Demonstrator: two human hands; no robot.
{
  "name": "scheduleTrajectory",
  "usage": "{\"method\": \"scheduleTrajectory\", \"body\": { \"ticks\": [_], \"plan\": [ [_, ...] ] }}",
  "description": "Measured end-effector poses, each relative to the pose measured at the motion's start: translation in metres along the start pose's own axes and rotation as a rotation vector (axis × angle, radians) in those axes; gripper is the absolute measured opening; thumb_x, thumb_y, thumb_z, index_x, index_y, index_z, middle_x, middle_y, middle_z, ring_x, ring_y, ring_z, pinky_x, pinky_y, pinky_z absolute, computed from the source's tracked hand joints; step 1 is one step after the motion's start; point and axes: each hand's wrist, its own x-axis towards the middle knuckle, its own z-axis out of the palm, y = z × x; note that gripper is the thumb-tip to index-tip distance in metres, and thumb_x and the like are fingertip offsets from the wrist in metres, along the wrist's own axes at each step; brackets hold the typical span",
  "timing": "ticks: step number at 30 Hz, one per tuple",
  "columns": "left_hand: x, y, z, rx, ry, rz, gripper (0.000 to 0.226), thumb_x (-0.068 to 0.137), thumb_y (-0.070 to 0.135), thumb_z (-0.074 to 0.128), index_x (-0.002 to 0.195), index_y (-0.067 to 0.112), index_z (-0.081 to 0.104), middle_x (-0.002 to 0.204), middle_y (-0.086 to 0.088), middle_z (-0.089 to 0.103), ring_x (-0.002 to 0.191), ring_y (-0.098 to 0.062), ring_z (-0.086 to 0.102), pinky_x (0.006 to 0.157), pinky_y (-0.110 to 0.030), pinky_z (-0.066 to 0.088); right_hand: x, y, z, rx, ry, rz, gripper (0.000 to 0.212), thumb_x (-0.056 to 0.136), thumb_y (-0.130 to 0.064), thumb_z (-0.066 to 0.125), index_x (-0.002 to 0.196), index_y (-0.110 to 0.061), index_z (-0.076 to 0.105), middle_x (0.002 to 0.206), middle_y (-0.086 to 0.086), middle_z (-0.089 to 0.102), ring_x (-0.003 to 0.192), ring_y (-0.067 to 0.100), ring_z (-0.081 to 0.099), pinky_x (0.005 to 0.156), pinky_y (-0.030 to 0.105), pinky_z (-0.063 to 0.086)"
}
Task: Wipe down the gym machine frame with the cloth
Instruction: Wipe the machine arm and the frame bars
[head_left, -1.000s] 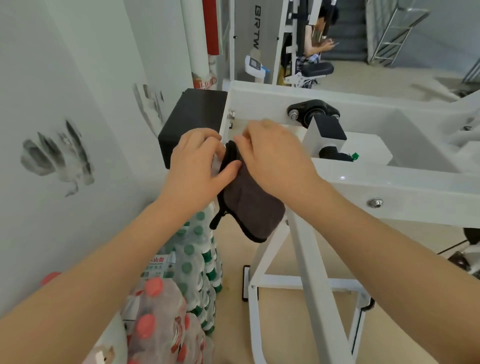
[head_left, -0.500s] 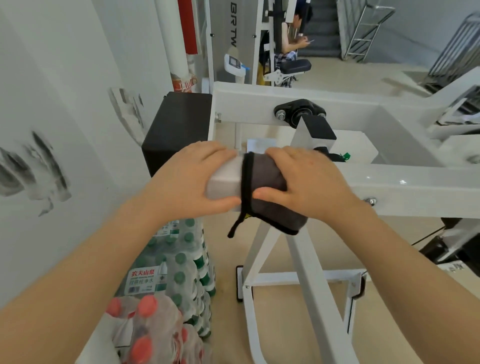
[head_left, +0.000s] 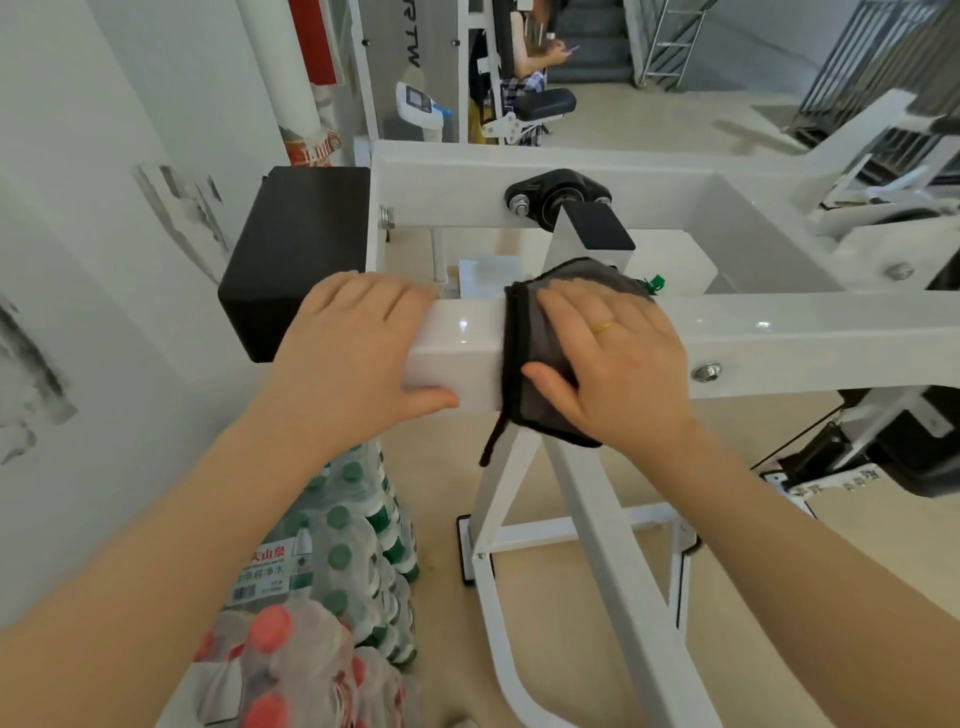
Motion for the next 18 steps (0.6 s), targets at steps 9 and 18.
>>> {"method": "scheduleTrajectory", "body": {
  "ticks": [9,18],
  "plan": [
    [0.009,0.039,0.005,0.009,0.075,-0.006,0.068,0.070,0.055,0.056,0.105,-0.002,0.060,0.104,-0.020,0.063,0.097,-0.036,0.058,0.089,-0.045,0.042,-0.023,0.009,0.005,-0.027,0.124,0.208,0.051,0.089,-0.040,0.042,0.115,-0.002,0.063,0.119,0.013,0.063,0.110,0.033,0.058,0.091,0.043,0.042],
    [0.018,0.069,0.017,0.047,0.108,0.079,0.072,0.061,0.040,0.081,0.115,-0.001,0.057,0.113,-0.019,0.060,0.103,-0.038,0.058,0.084,-0.045,0.047,-0.040,0.042,0.011,-0.036,0.150,0.036,0.051,0.091,-0.041,0.042,0.117,-0.002,0.062,0.124,0.013,0.060,0.111,0.032,0.058,0.091,0.038,0.035]
  ]
}}
